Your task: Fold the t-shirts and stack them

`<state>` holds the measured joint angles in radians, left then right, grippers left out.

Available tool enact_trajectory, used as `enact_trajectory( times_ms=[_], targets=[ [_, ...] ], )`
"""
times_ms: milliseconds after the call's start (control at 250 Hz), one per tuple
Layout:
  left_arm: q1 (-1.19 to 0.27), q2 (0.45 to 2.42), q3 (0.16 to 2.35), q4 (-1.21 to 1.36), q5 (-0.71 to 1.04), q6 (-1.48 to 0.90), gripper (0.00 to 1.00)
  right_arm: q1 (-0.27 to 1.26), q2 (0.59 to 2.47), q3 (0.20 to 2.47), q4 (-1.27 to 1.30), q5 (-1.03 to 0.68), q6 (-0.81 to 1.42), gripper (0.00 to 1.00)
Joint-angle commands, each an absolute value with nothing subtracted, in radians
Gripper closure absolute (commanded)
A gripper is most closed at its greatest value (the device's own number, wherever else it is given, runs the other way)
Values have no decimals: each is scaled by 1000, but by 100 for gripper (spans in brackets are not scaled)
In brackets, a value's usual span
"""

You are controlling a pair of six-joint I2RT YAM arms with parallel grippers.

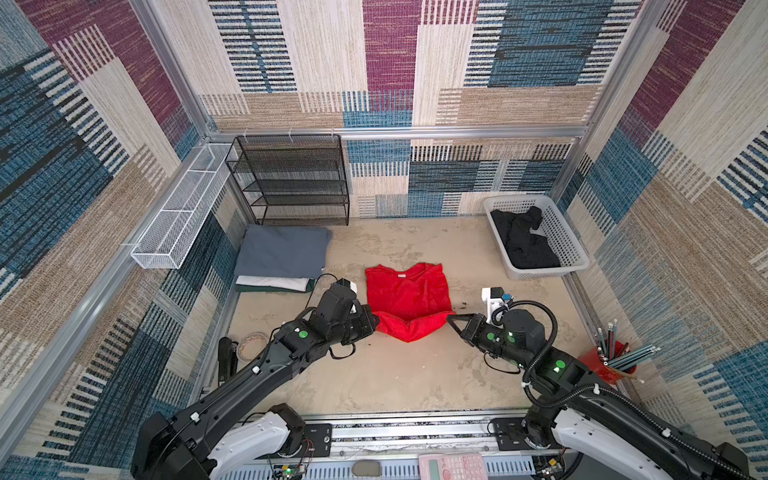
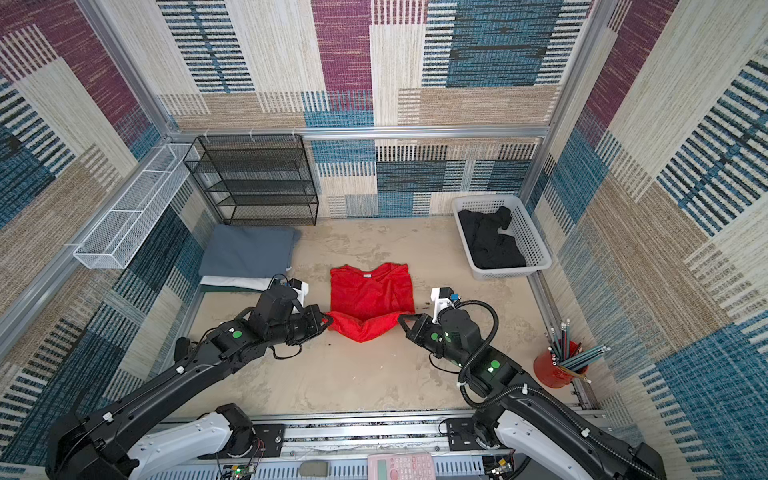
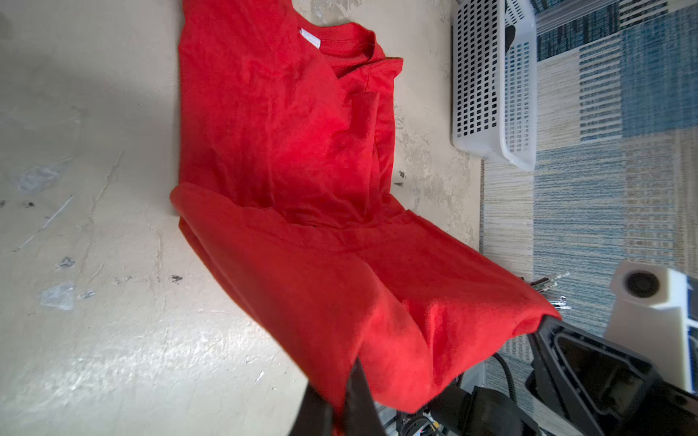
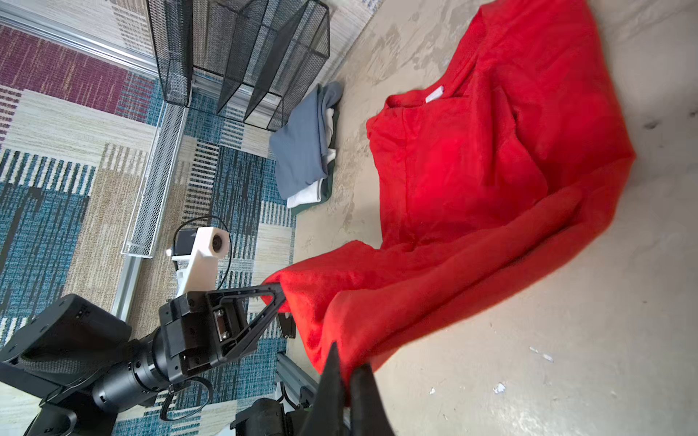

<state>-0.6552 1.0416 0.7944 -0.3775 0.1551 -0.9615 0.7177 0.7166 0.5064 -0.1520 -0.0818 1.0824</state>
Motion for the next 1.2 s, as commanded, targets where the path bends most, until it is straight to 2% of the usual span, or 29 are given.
enact_trajectory(
  times_ms=[0, 480, 884, 1196],
  targets=[
    [-636, 1046, 794, -311, 216, -947, 100, 718, 749, 533, -138, -46, 1056, 100],
    [-521, 1157, 826, -239, 347, -939, 100, 701, 907, 652, -102, 54, 987, 100],
    [-450, 1336, 932, -163, 457, -922, 100, 568, 1072, 740, -28, -64, 921, 100],
    [-401, 1406, 976, -137, 488, -914, 100, 511, 1229, 835, -1, -68, 832, 100]
  ],
)
